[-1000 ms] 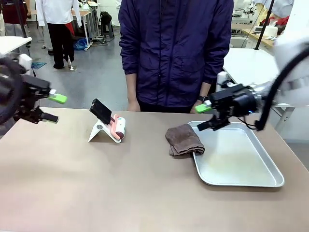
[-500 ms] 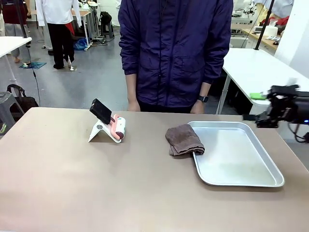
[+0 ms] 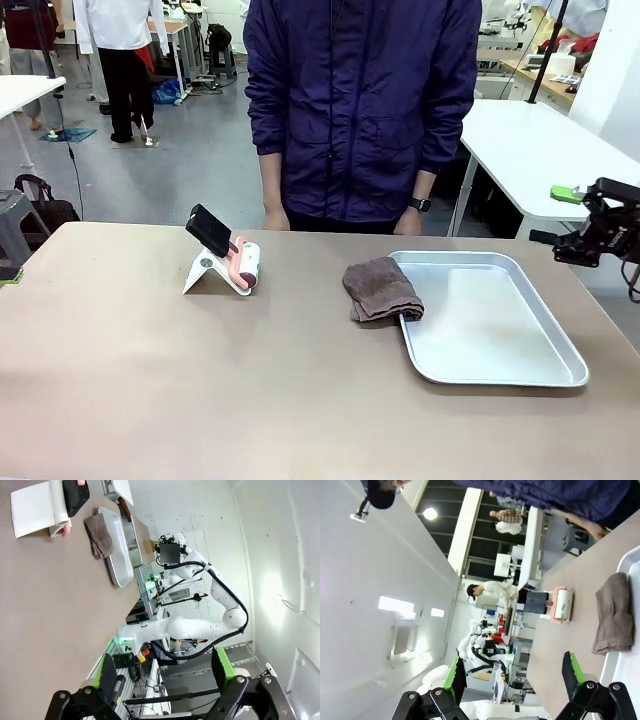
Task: Clean the surface of the table.
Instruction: Return the Lint Roller and towel to their original positions.
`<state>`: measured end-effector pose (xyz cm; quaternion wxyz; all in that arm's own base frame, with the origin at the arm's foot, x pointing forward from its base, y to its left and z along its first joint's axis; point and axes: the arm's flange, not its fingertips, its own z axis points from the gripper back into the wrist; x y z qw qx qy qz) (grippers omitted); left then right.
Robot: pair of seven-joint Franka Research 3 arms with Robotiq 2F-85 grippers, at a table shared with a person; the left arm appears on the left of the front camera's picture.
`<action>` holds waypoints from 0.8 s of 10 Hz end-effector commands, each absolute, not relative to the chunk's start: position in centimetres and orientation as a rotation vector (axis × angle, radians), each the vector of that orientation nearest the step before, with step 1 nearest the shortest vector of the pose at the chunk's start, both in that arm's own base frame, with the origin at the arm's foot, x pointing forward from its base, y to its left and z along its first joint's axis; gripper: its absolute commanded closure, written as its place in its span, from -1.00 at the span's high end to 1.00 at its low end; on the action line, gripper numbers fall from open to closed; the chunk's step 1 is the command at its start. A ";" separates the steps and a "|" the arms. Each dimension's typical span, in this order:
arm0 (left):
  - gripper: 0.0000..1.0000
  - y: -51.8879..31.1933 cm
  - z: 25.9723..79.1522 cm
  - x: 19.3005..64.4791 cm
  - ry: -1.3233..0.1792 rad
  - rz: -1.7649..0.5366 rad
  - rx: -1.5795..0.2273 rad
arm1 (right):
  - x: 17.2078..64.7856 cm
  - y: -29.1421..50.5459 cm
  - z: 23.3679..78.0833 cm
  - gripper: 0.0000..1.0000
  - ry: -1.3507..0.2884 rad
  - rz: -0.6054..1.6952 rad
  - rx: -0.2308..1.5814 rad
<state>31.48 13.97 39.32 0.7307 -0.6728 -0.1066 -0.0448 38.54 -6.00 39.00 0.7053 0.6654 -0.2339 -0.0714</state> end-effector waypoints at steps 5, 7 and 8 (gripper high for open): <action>1.00 13.7 39.8 29.7 -0.264 -0.120 -1.484 | 38.2 -5.7 40.0 1.00 -0.488 -0.145 1.469; 1.00 13.7 39.8 29.7 -0.264 -0.120 -1.484 | 38.2 -5.7 40.0 1.00 -0.488 -0.145 1.469; 1.00 13.7 39.8 29.7 -0.264 -0.120 -1.484 | 38.2 -5.7 40.0 1.00 -0.488 -0.145 1.469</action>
